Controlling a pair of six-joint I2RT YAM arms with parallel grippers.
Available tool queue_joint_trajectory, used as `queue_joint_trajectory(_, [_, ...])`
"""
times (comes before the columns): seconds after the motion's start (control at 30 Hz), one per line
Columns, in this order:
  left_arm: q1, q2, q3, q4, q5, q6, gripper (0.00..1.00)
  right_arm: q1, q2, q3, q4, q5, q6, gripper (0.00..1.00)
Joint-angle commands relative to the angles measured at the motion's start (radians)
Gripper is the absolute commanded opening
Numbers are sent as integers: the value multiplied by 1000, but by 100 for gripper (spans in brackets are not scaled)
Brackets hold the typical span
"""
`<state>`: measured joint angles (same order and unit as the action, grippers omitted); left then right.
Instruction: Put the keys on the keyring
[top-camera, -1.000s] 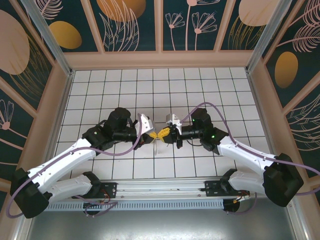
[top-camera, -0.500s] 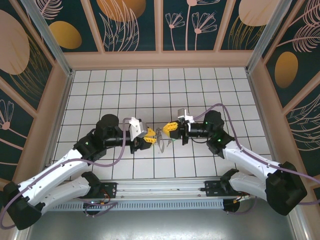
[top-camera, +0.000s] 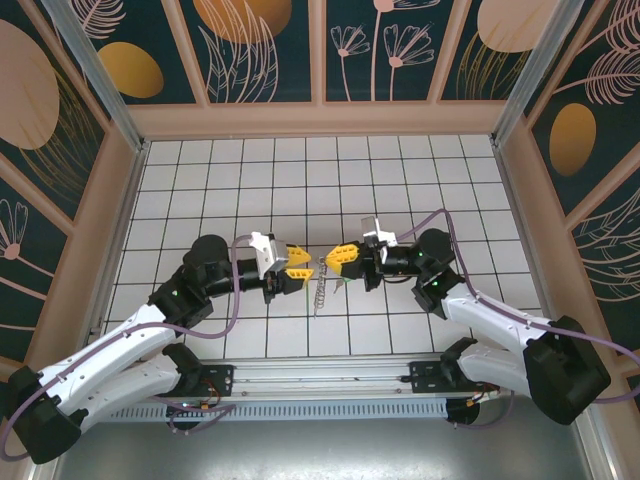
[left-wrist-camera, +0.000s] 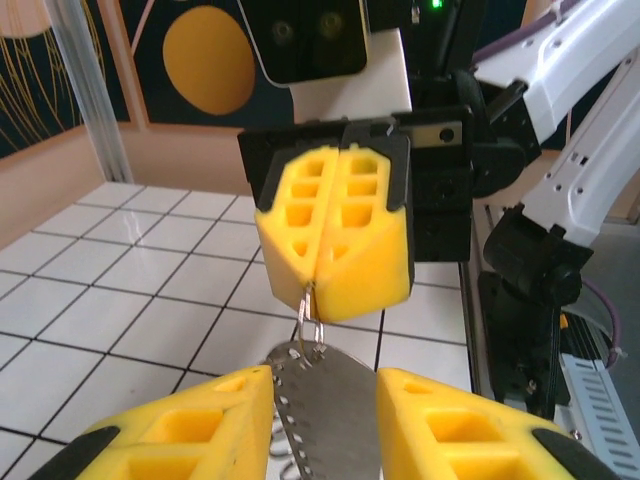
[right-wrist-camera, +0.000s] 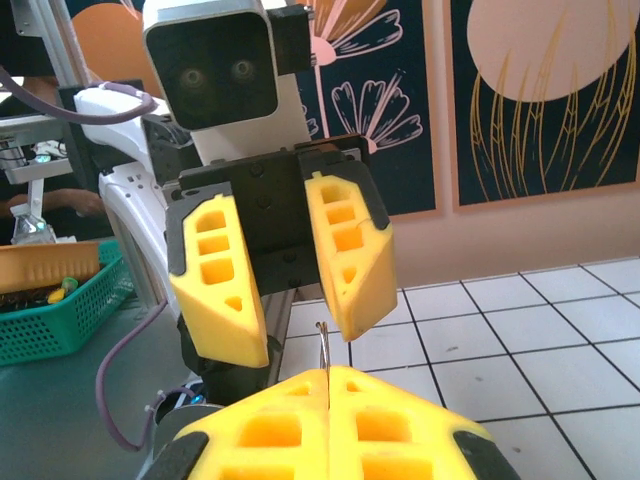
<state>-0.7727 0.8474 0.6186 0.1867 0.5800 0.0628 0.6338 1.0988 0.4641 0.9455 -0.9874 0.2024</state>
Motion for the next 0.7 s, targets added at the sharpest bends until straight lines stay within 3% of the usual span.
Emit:
queue_joint_trajectory(0.0, [-5, 18, -4, 91, 45, -27, 32, -3, 8, -11, 116, -23, 37, 0])
queue_joint_trajectory(0.3, [-5, 45, -1, 121, 60, -29, 32, -3, 30, -21, 199, -36, 80, 0])
queue_joint_trajectory(0.53, [-5, 67, 15, 115, 76, -18, 18, -3, 35, -24, 214, -39, 86, 0])
queue_joint_trajectory(0.67, [-4, 76, 17, 116, 83, -17, 16, -3, 44, -20, 228, -43, 94, 0])
